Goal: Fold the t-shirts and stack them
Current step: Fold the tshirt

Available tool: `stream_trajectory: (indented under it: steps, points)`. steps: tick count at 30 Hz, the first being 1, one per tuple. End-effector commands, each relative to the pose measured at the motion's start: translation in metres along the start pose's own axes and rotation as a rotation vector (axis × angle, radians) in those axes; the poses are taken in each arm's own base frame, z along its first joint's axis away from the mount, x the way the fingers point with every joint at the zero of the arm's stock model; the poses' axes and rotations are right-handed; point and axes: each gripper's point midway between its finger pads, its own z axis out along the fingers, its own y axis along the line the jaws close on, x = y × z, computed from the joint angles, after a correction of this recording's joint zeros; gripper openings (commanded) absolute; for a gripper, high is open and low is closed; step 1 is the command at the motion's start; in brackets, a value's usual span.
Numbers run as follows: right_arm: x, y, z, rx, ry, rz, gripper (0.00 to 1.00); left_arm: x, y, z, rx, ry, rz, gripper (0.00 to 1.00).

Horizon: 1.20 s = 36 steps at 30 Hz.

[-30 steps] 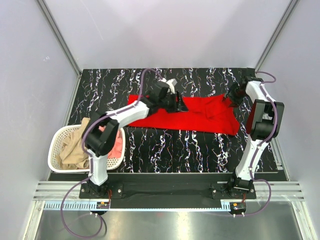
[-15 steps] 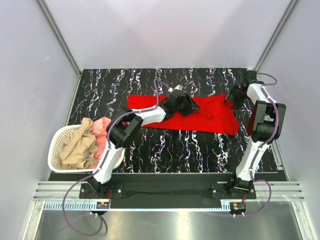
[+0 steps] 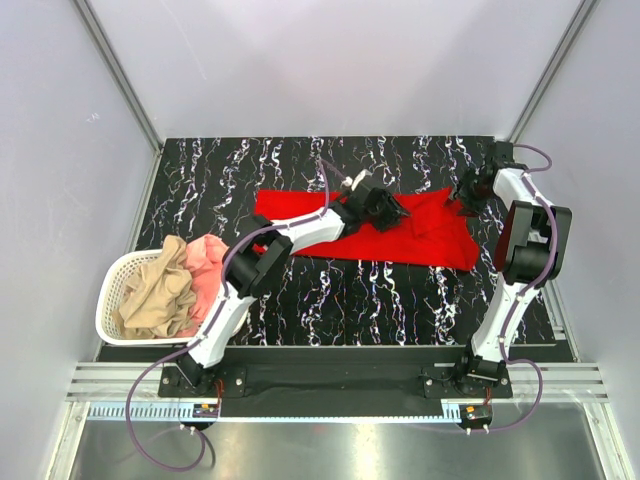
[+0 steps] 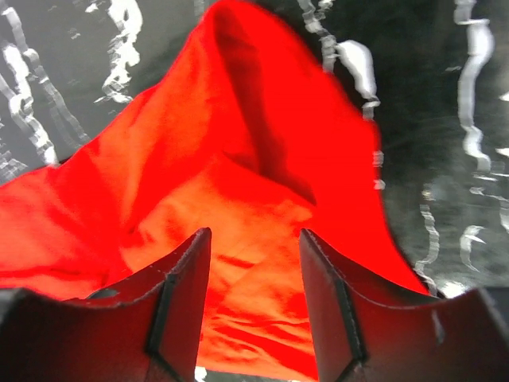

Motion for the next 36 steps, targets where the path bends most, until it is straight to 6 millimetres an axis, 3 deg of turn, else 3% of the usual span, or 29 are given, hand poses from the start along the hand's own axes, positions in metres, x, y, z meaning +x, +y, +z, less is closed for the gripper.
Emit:
stream_trajectory:
  steps: [1, 4, 5, 7, 8, 9, 10, 11, 12, 13, 15, 17, 18, 19, 20, 22, 23, 25, 30, 36]
  points:
    - [-0.011, 0.037, -0.029, -0.167, -0.064, -0.042, 0.56, -0.017, -0.053, -0.035, 0.071, -0.060, 0.195, 0.46]
    - [0.001, 0.056, -0.046, -0.190, -0.062, -0.073, 0.59, -0.022, -0.049, -0.058, 0.054, -0.060, 0.357, 0.48]
    - [0.004, 0.061, -0.050, -0.191, -0.064, -0.098, 0.59, -0.035, -0.066, -0.082, 0.081, -0.099, 0.411, 0.48]
    - [0.013, 0.073, -0.057, -0.172, -0.065, -0.135, 0.59, -0.039, -0.060, -0.102, 0.077, -0.101, 0.447, 0.48]
    - [0.015, 0.079, -0.061, -0.172, -0.064, -0.156, 0.58, -0.049, -0.076, -0.128, 0.111, -0.126, 0.487, 0.48]
    - [0.019, 0.082, -0.062, -0.164, -0.052, -0.172, 0.54, -0.053, -0.080, -0.143, 0.117, -0.135, 0.506, 0.48]
    - [0.034, 0.090, -0.063, -0.151, -0.016, -0.207, 0.50, -0.053, -0.067, -0.151, 0.084, -0.124, 0.521, 0.48]
    - [0.032, 0.091, -0.065, -0.136, -0.023, -0.243, 0.39, -0.061, -0.063, -0.163, 0.078, -0.130, 0.547, 0.49]
    - [0.040, 0.099, -0.064, -0.111, -0.023, -0.289, 0.34, -0.065, -0.076, -0.190, 0.108, -0.151, 0.561, 0.49]
    - [0.049, 0.103, -0.064, -0.098, -0.008, -0.319, 0.28, -0.063, -0.056, -0.196, 0.065, -0.128, 0.563, 0.49]
    - [0.060, 0.117, -0.064, -0.071, 0.000, -0.395, 0.22, -0.071, -0.056, -0.229, 0.072, -0.147, 0.575, 0.50]
    - [0.072, 0.122, -0.059, -0.036, 0.033, -0.464, 0.27, -0.070, -0.025, -0.244, 0.010, -0.120, 0.562, 0.50]
    - [0.073, 0.119, -0.056, -0.002, 0.034, -0.487, 0.29, -0.068, -0.016, -0.251, -0.001, -0.115, 0.558, 0.50]
    - [0.080, 0.114, -0.050, 0.030, 0.065, -0.505, 0.31, -0.068, -0.018, -0.271, 0.014, -0.129, 0.556, 0.50]
    - [0.082, 0.118, -0.050, 0.040, 0.066, -0.536, 0.32, -0.066, 0.003, -0.274, -0.021, -0.114, 0.538, 0.50]
    - [0.087, 0.118, -0.043, 0.059, 0.084, -0.558, 0.36, -0.069, 0.006, -0.298, -0.010, -0.138, 0.517, 0.50]
    - [0.088, 0.120, -0.042, 0.057, 0.086, -0.566, 0.37, -0.063, 0.020, -0.301, -0.022, -0.119, 0.504, 0.51]
    - [0.095, 0.121, -0.032, 0.083, 0.097, -0.603, 0.41, -0.060, 0.022, -0.317, -0.004, -0.130, 0.495, 0.51]
    - [0.104, 0.111, -0.012, 0.160, 0.125, -0.674, 0.45, -0.054, 0.041, -0.332, -0.040, -0.119, 0.460, 0.53]
    - [0.108, 0.120, -0.001, 0.146, 0.114, -0.704, 0.46, -0.053, 0.043, -0.339, -0.028, -0.102, 0.440, 0.54]
